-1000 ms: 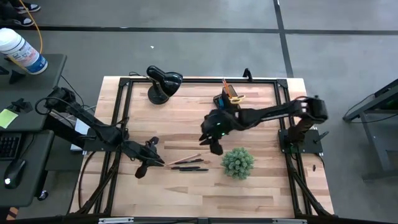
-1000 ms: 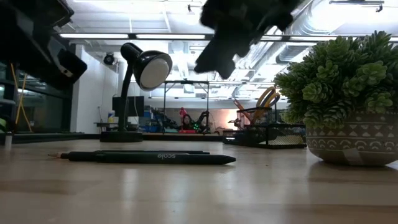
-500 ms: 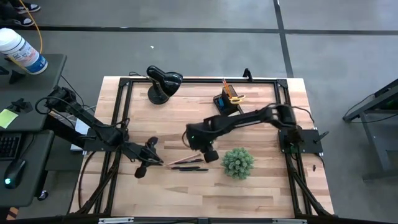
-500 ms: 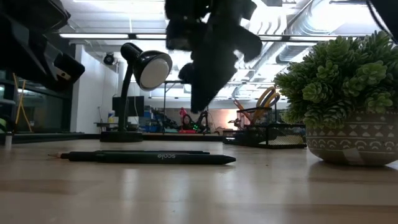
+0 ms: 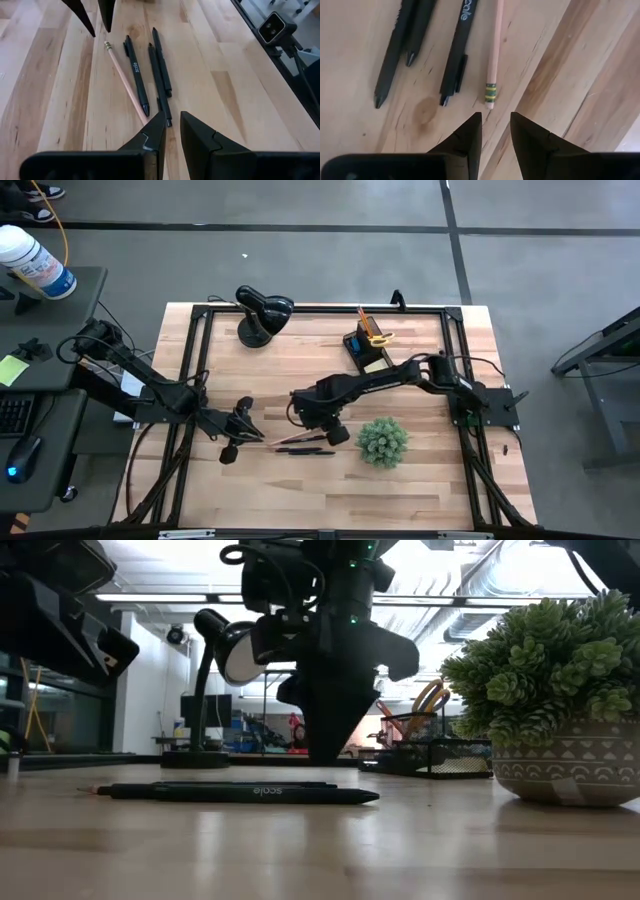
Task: Pick and place office supplies into organizer
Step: Put the white pencil into the desk organizer
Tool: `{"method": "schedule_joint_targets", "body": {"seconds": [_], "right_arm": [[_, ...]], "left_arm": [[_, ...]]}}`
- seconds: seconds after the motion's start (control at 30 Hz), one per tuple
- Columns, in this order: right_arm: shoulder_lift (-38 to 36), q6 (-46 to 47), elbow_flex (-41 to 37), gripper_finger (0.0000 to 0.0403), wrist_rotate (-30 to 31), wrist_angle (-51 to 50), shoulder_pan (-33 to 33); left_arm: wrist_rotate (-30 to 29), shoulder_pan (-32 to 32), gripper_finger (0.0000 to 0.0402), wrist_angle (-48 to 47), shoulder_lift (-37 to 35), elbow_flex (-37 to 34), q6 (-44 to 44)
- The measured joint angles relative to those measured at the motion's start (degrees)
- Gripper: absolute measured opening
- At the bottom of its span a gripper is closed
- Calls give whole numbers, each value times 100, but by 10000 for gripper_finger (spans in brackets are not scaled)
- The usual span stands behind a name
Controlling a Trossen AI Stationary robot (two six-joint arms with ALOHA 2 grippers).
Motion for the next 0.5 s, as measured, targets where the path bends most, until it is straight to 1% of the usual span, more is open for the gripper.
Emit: {"method": "schedule_joint_targets", "body": {"seconds": [0.23,0.5], "right_arm": [[26,68,2,98,104,297,79],[37,291,2,98,261,302,118]], "left_arm": [[0,0,44,2,0,0,45],[4,0,44,0,0,0,143]]}}
